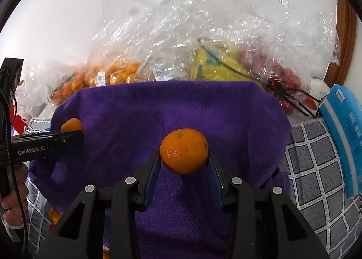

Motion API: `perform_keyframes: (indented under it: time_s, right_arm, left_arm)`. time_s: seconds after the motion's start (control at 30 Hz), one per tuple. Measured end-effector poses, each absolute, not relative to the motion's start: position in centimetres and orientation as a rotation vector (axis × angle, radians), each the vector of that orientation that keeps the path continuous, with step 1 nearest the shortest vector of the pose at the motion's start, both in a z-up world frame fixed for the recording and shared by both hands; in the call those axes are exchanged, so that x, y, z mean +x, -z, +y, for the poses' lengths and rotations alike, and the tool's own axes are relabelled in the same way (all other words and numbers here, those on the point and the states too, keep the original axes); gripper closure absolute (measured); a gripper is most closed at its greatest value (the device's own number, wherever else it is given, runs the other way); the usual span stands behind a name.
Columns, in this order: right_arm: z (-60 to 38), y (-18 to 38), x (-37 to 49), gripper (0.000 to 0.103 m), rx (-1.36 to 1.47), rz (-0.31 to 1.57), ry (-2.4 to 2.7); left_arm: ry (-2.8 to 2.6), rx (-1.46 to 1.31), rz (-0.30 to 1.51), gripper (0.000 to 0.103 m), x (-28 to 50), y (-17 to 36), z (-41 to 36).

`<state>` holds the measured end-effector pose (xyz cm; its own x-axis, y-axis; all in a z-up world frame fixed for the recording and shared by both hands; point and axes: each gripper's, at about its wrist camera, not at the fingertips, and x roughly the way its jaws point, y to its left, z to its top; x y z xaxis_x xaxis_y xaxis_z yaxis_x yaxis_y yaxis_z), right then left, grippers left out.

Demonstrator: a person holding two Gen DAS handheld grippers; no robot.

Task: Organize fruits
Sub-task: 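Open both tools to drop the oranges onto the purple towel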

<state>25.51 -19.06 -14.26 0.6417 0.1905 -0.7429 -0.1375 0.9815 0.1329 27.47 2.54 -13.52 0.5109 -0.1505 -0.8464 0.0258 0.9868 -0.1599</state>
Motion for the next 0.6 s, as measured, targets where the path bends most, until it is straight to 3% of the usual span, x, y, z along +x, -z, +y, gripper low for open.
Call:
perform_keyframes:
  time_s: [0.33,0.5,0.6]
  right_arm:
    - [-18.2,13.8,25.1,0.059,0.014,0.868,-0.182]
    - [-18.1,11.5,23.6,0.039,-0.003,0.802,-0.179]
    - [-18.1,10.4,22.6,0.036,0.005,0.783,-0.177]
  left_arm:
    - [0.109,-0.111,1.053,0.063,27.4,14.1,2.3]
    - [0.110,-0.091,1.052,0.051,26.8,13.3,1.8]
    - [0.109,-0.080,1.033,0.043,25.8,12.1,1.4]
